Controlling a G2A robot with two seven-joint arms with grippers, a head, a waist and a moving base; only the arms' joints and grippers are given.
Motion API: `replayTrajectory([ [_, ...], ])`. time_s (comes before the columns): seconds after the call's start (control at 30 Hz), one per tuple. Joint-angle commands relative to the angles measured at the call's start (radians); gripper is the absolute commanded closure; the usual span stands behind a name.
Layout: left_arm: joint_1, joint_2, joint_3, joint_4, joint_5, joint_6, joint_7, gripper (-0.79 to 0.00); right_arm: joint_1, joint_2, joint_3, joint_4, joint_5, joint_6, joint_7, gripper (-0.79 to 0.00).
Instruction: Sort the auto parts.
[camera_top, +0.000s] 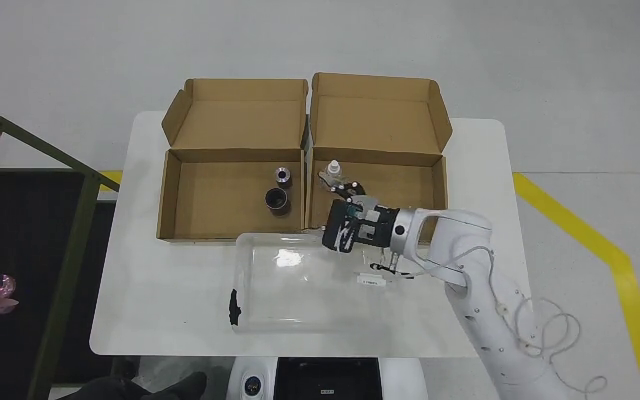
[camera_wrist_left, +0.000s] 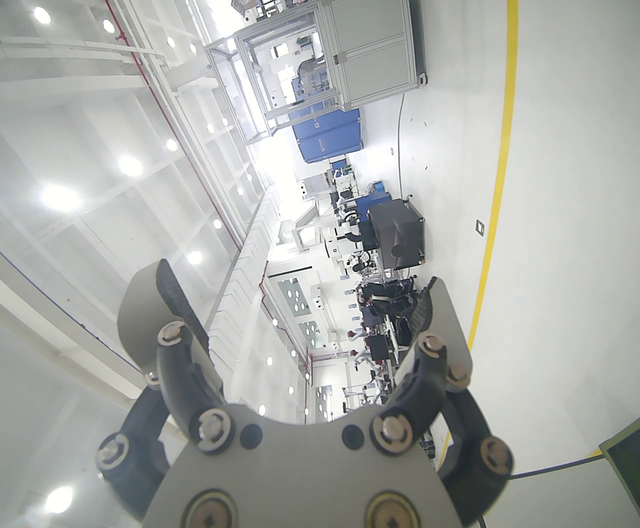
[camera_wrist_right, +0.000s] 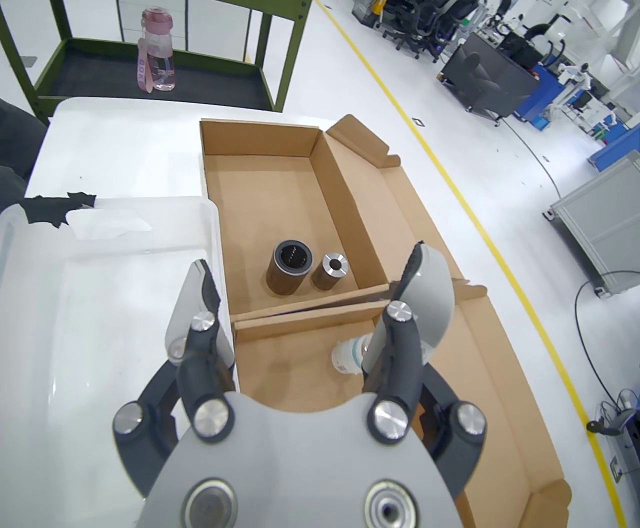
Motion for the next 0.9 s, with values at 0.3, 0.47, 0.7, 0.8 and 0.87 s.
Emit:
replayTrajectory([
  [0.3, 0.000, 0.000, 0.000, 0.000, 0.000, 0.000, 0.000, -0.785, -0.202, 0.043, 0.221, -0.017, -0.103, 0.079, -0.313, -0.683],
  [0.47, 0.000, 0.000, 0.000, 0.000, 0.000, 0.000, 0.000, -0.785, -0.290, 0.056, 0.320, -0.012, -0.089, 0.136, -0.382, -0.708],
  [0.7, 0.000, 0.000, 0.000, 0.000, 0.000, 0.000, 0.000, -0.785, -0.398, 0.066, 0.449, -0.009, 0.001, 0.204, -0.392, -0.763],
  [0.8, 0.000, 0.000, 0.000, 0.000, 0.000, 0.000, 0.000, -0.785, -0.433, 0.070, 0.490, -0.009, 0.023, 0.225, -0.404, -0.770],
  [0.87, 0.000, 0.000, 0.000, 0.000, 0.000, 0.000, 0.000, -0.785, -0.450, 0.072, 0.510, -0.007, 0.037, 0.233, -0.414, -0.782],
])
